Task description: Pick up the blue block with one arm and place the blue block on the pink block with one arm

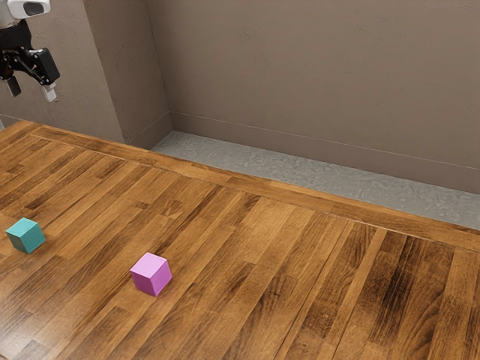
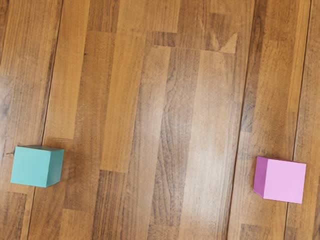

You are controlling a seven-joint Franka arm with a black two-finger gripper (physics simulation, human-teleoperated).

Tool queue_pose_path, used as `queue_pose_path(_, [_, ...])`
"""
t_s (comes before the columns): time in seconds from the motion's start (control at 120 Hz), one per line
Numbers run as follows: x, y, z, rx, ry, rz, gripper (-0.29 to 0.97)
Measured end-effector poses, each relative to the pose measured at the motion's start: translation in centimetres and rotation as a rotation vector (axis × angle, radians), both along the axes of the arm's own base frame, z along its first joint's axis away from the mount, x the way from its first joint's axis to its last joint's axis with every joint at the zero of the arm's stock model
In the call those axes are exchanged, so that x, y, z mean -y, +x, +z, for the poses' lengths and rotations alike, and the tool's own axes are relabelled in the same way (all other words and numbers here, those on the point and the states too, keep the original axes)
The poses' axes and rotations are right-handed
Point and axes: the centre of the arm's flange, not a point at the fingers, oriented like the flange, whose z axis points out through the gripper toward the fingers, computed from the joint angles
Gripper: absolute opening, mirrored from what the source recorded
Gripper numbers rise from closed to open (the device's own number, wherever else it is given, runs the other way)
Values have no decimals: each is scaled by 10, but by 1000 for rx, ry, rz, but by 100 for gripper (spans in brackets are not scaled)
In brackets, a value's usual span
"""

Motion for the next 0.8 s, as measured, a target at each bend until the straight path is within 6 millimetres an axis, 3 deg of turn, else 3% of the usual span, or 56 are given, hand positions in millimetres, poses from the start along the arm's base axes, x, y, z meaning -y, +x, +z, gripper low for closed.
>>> queue_pose_path(0.125, [0,-1,3,4,3,0,68])
queue_pose_path(0.142, [1,-3,13,19,9,-1,68])
queue_pose_path(0.175, [5,-18,61,86,44,0,68])
queue_pose_path(0.208, [9,-36,95,128,64,2,68])
queue_pose_path(0.233, [8,-45,107,136,73,9,68])
queue_pose_path(0.275, [2,-47,104,111,79,21,68])
queue_pose_path(0.342, [-9,-30,61,33,71,20,68])
queue_pose_path(0.475, [-79,15,-68,-115,60,90,68])
queue_pose_path(0.55, [-94,39,-126,-138,45,83,68])
queue_pose_path(0.633, [-136,42,-200,-154,-16,124,68])
queue_pose_path(0.683, [-141,46,-244,-186,-16,106,68])
queue_pose_path(0.725, [-139,50,-263,-187,-13,83,68])
queue_pose_path(0.8, [-151,51,-275,-161,1,73,68])
